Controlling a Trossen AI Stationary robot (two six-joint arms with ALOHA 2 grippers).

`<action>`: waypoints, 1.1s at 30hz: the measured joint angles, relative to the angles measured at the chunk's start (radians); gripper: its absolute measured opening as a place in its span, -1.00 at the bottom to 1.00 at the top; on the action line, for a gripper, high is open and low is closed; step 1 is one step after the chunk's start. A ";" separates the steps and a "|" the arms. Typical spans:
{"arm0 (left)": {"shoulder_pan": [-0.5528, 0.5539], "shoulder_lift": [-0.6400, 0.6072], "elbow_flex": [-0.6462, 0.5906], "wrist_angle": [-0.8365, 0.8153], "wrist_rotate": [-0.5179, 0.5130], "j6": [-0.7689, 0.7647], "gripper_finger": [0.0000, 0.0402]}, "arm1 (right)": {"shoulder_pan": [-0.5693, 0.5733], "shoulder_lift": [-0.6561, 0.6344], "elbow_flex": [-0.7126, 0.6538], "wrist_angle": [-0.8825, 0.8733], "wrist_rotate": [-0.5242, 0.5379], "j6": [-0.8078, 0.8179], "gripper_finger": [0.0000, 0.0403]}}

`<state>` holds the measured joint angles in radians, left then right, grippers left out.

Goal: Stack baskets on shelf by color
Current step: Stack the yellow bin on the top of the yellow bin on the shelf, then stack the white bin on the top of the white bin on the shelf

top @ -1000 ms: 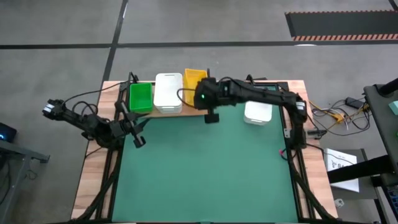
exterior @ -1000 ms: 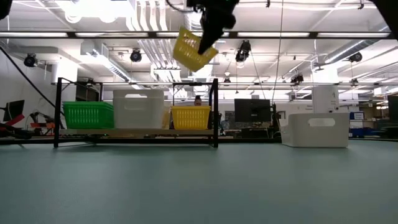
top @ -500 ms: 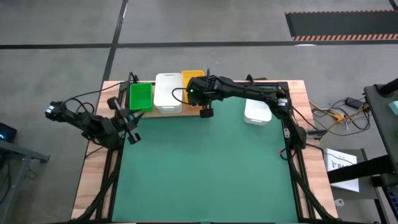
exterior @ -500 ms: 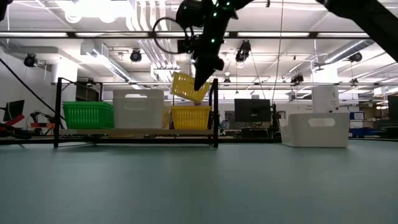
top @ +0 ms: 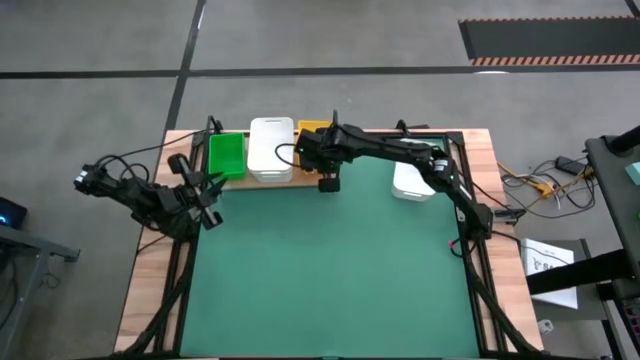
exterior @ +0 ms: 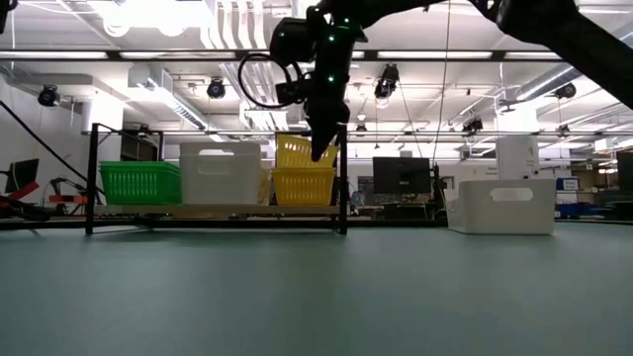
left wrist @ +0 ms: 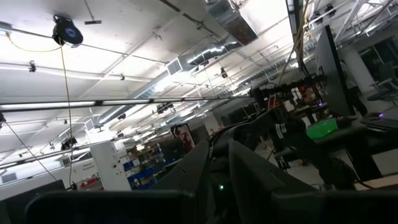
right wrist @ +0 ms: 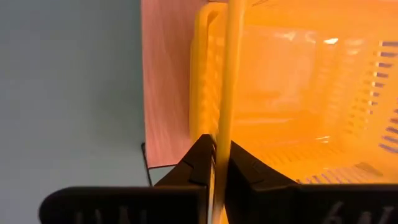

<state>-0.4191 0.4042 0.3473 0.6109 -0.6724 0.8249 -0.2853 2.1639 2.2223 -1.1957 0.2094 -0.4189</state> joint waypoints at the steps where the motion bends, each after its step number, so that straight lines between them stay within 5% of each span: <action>1: 0.000 0.000 0.000 0.000 0.000 0.000 -0.77 | -0.001 -0.002 0.000 -0.001 -0.007 0.002 -0.93; 13: 0.000 0.001 -0.001 0.000 0.001 -0.002 -0.77 | 0.006 -0.009 0.043 -0.042 -0.009 0.016 -0.39; 19: 0.000 0.002 -0.001 0.000 0.001 -0.003 -0.77 | 0.036 -0.035 0.132 -0.194 -0.020 0.074 -0.32; 29: 0.000 0.025 -0.008 0.001 0.004 -0.006 -0.77 | 0.076 -0.188 0.065 -0.317 -0.395 0.271 -0.59; 33: 0.000 0.033 -0.010 0.002 0.004 -0.008 -0.77 | 0.079 -0.279 -0.051 -0.320 -0.453 0.396 -0.56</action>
<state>-0.4194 0.4369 0.3378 0.6128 -0.6686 0.8173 -0.2066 1.8850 2.1711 -1.5157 -0.2434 -0.0231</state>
